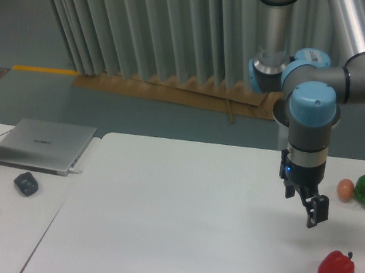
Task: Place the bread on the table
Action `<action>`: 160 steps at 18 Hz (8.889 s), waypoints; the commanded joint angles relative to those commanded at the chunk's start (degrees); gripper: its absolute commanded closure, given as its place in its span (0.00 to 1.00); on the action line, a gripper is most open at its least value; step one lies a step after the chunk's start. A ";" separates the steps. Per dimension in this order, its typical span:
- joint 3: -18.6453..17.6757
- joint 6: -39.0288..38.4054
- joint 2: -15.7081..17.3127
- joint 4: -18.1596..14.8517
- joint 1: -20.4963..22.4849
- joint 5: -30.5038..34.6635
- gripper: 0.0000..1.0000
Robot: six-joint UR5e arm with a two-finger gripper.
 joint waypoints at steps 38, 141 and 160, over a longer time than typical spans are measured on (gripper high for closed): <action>0.70 47.81 -3.43 3.87 31.28 -4.83 0.00; -3.43 7.21 -0.97 0.88 13.18 4.39 0.00; -2.46 6.77 2.46 1.06 8.79 -1.75 0.00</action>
